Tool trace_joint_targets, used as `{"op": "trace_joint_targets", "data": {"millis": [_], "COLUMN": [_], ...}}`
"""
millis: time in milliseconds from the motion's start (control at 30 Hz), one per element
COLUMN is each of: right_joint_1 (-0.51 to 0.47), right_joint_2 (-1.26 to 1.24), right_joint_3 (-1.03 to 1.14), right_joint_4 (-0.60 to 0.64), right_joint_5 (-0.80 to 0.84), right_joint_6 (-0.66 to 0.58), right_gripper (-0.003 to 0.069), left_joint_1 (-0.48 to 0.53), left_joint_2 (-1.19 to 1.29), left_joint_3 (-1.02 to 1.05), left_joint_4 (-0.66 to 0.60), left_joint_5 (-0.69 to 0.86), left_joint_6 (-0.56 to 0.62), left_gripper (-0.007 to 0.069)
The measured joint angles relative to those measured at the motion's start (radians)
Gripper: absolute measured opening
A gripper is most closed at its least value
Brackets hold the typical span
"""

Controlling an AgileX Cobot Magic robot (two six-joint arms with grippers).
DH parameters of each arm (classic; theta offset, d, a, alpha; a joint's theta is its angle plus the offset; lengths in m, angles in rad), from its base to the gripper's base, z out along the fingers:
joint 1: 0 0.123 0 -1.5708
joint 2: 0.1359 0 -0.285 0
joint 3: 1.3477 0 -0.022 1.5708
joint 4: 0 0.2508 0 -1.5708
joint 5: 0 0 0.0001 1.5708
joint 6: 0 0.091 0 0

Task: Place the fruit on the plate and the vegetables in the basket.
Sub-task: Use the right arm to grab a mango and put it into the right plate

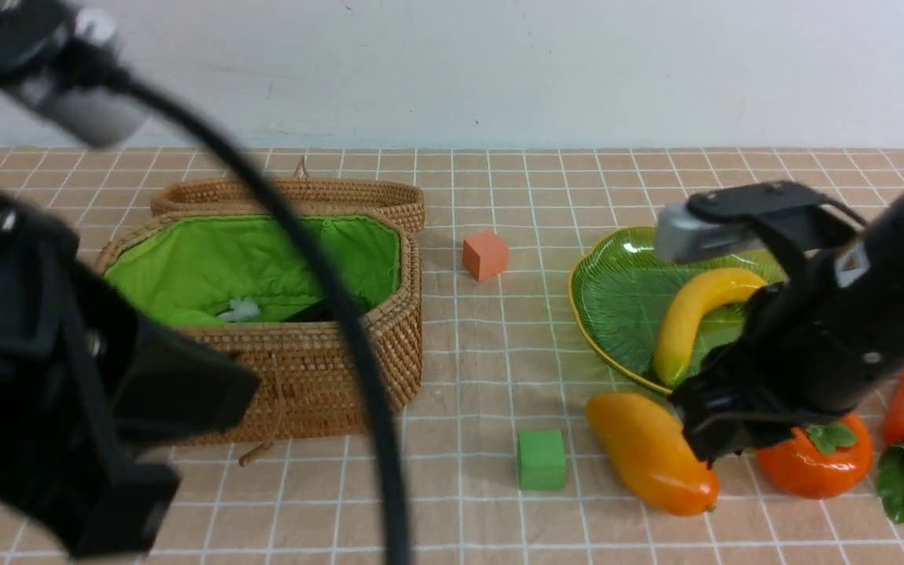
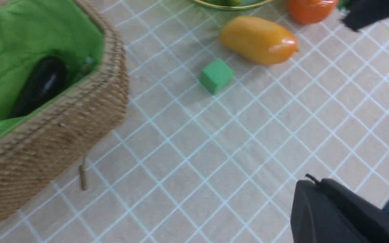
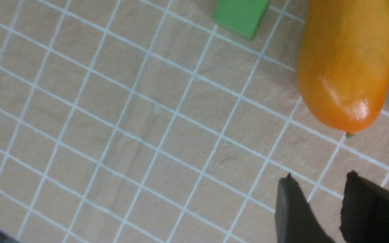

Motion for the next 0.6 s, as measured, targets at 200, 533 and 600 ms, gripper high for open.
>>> {"op": "trace_joint_targets", "data": {"millis": [200,533,600], "right_joint_1": [-0.014,-0.041,-0.041], "right_joint_2": [0.18,0.393,0.412], "right_joint_3": [-0.005,-0.009,-0.014], "right_joint_4": [-0.096,-0.136,-0.134], "right_joint_5": [-0.16,-0.299,-0.309], "right_joint_6": [0.054,0.074,0.074], "right_gripper": [0.0401,0.0631,0.0628], "left_joint_1": [-0.092,-0.1,-0.1], "left_joint_2": [-0.251,-0.372,-0.371], "left_joint_3": [0.286,0.379,0.38], "left_joint_4": [-0.026,-0.039,-0.039], "left_joint_5": [-0.333,-0.512,-0.507], "left_joint_6": [0.0,0.0,0.0], "left_gripper": [-0.0013,-0.0013,-0.0013]}}
